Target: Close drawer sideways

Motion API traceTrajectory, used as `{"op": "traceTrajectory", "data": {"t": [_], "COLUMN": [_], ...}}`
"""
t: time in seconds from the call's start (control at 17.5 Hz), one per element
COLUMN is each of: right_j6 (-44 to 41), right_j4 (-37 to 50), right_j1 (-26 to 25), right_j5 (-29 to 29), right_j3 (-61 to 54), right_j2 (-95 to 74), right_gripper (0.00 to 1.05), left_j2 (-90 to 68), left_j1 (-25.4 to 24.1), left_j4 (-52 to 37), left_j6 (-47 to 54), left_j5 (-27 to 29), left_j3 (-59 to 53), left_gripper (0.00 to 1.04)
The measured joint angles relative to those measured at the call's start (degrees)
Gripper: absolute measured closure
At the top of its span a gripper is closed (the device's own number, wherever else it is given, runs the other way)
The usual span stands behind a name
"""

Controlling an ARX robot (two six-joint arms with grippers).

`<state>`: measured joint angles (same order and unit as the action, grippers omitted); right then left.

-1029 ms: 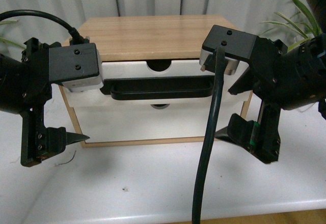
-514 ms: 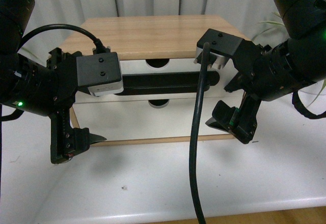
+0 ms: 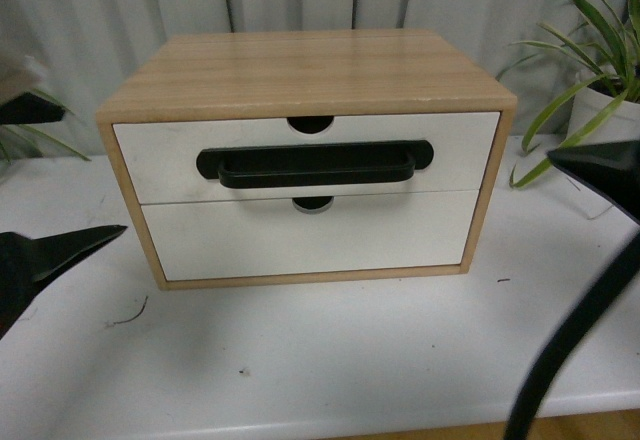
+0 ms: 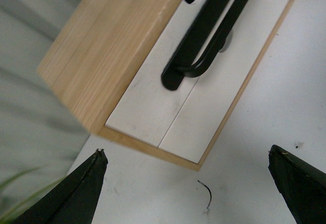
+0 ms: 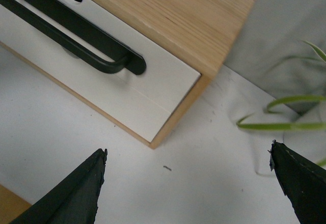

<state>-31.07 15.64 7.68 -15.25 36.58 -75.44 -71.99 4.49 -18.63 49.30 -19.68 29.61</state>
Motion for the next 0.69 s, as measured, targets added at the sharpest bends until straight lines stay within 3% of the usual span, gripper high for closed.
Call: {"op": "traceTrajectory", "data": {"t": [0.11,0.34,0.51,0.57,0.69], "right_j6": [8.8,26.3,29.3,29.8,30.2], "right_j4": [1.1,-5.3,-5.0,4.1,8.0], "right_j1": [-1.0,-5.2,-5.1,-6.8,-7.7], "right_j5": [4.2,12.9,13.6,14.4,15.3], "right_j3": [-11.4,-24.7,-24.8,-27.5,-31.0], "right_j2": [14.1,41.1,42.4,42.4,46.1], "right_gripper": [0.07,0.07,0.07,0.16,0.4], "left_j2": [13.8,39.5,39.9,41.1,44.8], "left_j1": [-2.6,-12.7,-12.0,-6.4,-4.3], "left_j4": [-0.1,9.7,7.2,-3.5,-5.7], "left_j6": [-12.0,-35.8,-41.0,-44.3,-47.5], "left_j5": [1.4,0.3,1.2,11.5,19.3], "left_j3": [-9.4,-20.5,-21.1,-24.9,-27.1], "left_gripper": [0.07,0.07,0.08,0.21,0.44]}}
